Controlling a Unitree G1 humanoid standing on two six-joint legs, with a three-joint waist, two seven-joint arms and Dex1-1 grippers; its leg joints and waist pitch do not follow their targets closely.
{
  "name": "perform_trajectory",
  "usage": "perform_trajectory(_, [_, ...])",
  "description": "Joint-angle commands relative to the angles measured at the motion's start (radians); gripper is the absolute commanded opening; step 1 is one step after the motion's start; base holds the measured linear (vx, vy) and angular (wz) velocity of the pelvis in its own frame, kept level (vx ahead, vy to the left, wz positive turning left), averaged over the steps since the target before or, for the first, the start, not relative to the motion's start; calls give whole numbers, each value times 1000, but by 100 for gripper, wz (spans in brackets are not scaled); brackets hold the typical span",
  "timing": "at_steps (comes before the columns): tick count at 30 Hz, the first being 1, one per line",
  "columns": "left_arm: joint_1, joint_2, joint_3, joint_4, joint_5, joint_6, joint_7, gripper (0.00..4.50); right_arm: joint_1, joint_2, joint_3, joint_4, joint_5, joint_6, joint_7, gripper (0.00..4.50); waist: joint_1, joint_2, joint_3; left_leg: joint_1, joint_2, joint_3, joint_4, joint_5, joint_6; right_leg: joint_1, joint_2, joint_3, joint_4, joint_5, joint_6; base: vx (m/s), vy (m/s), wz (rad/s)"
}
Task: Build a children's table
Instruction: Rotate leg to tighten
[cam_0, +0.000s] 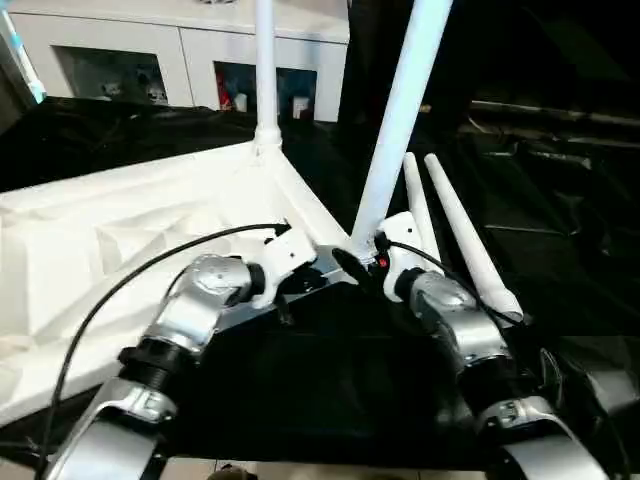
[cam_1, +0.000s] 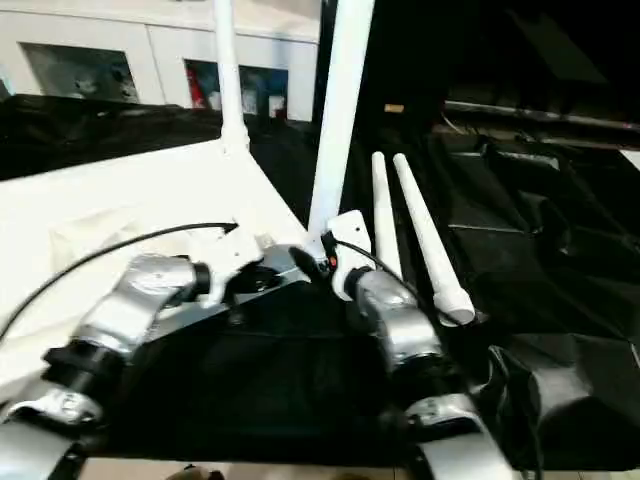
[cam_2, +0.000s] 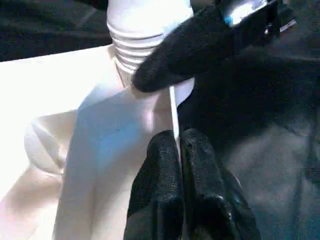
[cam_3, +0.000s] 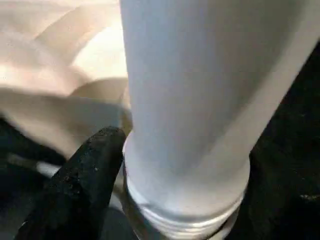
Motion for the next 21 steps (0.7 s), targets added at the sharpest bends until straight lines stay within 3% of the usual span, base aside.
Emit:
perform_trajectory(1, [36, 19, -49, 12, -15, -18, -103, 0, 10, -43, 78, -48, -14, 22, 175, 350, 11, -1, -49, 15, 68, -36, -70, -289, 11, 20, -67, 45, -83, -222, -193, 0, 0, 0])
perform_trajectory(2, [36, 20, -49, 12, -15, -18, -104, 0, 10, -45, 78, -49, -14, 22, 180, 350, 11, -1, -49, 15, 68, -36, -70, -289, 11, 20, -67, 45, -83, -222, -193, 0, 0, 0])
perform_trajectory(7, [42, 64, -49, 7, -39, -46, -177, 0, 4, -140, 97, -91, 8, 20, 334, 350, 18, -1, -53, 16, 67, -29, -61, -183, 50, 28, -61, 42, -61, -26, -256, 0, 0, 0])
perform_trajectory(10, [43, 81, -49, 4, -45, -57, -197, 0, -4, -157, 90, -94, 22, 24, 361, 350, 18, 2, -51, 18, 68, -29, -62, -208, 45, 28, -61, 42, -65, -65, -264, 0, 0, 0])
perform_trajectory(11, [43, 84, -48, 5, -46, -57, -201, 0, -5, -160, 89, -95, 26, 29, 367, 326, 18, 3, -51, 18, 68, -29, -63, -217, 41, 28, -62, 42, -66, -79, -263, 0, 0, 0])
perform_trajectory(13, [43, 87, -47, 7, -47, -60, -205, 0, -4, -162, 90, -99, 29, 33, 376, 318, 18, 4, -50, 21, 71, -31, -66, -245, 19, 26, -62, 42, -69, -125, -259, 0, 0, 0])
perform_trajectory(16, [43, 90, -46, 11, -47, -63, -208, 0, 4, -161, 95, -104, 27, 31, 391, 291, 17, 4, -50, 22, 70, -31, -67, -253, 8, 25, -62, 43, -69, -128, -255, 0, 0, 0])
perform_trajectory(21, [44, 93, -47, 12, -53, -62, -211, 0, 13, -151, 98, -108, 30, 35, 400, 275, 18, 2, -52, 20, 68, -30, -63, -213, 21, 29, -62, 42, -62, -71, -263, 0, 0, 0])
